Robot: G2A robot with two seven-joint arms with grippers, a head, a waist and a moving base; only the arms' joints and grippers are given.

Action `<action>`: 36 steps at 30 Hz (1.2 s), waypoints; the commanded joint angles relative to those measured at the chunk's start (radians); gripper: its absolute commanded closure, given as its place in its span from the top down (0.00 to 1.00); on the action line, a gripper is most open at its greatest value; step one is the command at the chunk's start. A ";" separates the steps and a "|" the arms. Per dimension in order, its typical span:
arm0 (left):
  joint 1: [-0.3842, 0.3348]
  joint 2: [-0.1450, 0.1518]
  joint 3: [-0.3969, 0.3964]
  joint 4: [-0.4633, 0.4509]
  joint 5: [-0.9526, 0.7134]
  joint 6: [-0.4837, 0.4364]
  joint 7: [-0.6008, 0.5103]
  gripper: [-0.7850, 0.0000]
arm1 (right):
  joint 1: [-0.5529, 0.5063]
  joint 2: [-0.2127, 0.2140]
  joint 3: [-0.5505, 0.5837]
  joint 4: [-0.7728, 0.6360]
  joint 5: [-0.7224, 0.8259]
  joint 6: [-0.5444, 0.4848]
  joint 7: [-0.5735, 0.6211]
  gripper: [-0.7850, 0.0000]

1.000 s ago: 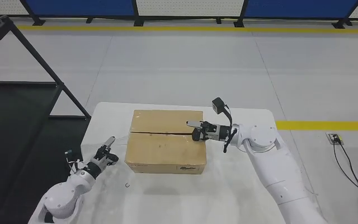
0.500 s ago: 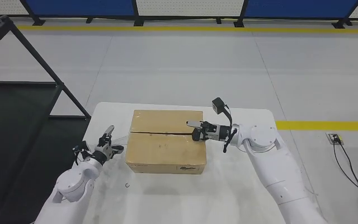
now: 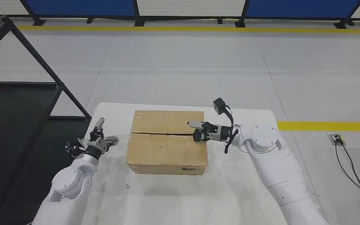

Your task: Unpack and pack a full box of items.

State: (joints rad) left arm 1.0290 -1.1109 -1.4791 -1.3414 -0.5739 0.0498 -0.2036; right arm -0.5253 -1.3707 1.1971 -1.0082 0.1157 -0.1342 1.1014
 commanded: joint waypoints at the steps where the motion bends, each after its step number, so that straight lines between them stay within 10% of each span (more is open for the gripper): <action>1: 0.003 0.000 -0.007 -0.012 0.002 0.007 0.007 1.00 | 0.000 0.000 0.000 0.000 0.000 0.000 0.000 1.00; 18: -0.022 -0.004 -0.036 -0.067 0.014 0.016 0.004 1.00 | 0.000 0.000 0.000 0.000 0.000 0.000 0.000 1.00; 36: -0.150 -0.010 -0.033 0.113 -0.049 0.143 -0.074 1.00 | 0.000 0.000 0.000 0.000 0.000 0.000 0.000 1.00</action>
State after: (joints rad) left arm 0.8859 -1.1207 -1.5135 -1.2377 -0.6242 0.1925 -0.2758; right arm -0.5253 -1.3707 1.1971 -1.0082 0.1157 -0.1342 1.1014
